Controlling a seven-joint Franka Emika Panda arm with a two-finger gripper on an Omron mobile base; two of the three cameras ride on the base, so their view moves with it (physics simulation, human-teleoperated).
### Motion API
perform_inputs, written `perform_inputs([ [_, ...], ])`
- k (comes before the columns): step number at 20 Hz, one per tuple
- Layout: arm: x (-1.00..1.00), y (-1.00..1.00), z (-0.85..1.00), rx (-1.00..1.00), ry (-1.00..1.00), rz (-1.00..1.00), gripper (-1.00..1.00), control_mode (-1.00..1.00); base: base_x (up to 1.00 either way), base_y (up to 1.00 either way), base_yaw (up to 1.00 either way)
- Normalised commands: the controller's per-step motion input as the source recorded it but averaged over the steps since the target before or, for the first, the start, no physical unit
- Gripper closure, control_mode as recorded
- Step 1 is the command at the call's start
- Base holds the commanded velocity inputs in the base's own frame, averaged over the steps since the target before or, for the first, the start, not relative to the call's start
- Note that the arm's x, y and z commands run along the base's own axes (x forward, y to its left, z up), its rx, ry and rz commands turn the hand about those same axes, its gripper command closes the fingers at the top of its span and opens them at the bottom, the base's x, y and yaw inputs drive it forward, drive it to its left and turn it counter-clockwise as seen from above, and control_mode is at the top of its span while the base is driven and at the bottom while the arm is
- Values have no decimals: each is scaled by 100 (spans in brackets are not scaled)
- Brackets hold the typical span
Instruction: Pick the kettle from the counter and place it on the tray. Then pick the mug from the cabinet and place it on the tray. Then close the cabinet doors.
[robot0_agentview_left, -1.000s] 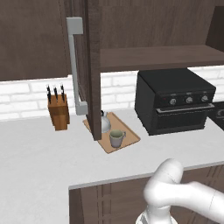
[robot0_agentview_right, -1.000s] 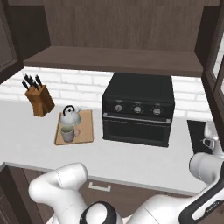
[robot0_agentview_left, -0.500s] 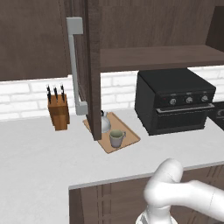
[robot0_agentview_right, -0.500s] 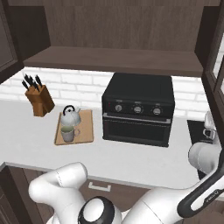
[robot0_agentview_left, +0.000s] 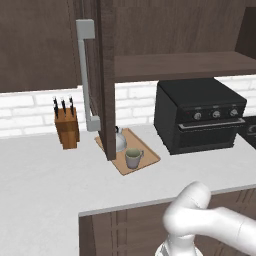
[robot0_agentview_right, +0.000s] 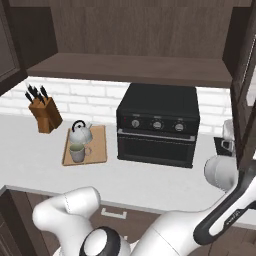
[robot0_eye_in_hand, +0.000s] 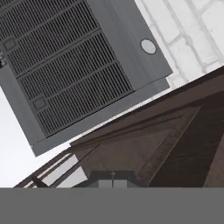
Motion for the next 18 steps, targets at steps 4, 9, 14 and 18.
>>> perform_inputs([
  [4, -13, 72, 37, -9, 0, 0, 100, -100, 0, 0, 0],
  [9, -18, 81, 43, -10, 0, 0, 100, -100, 0, 0, 0],
  [14, -5, 80, 46, -8, 3, 0, 100, -100, 0, 0, 0],
  [18, 0, 72, 48, -6, 5, 0, 100, -100, 0, 0, 0],
])
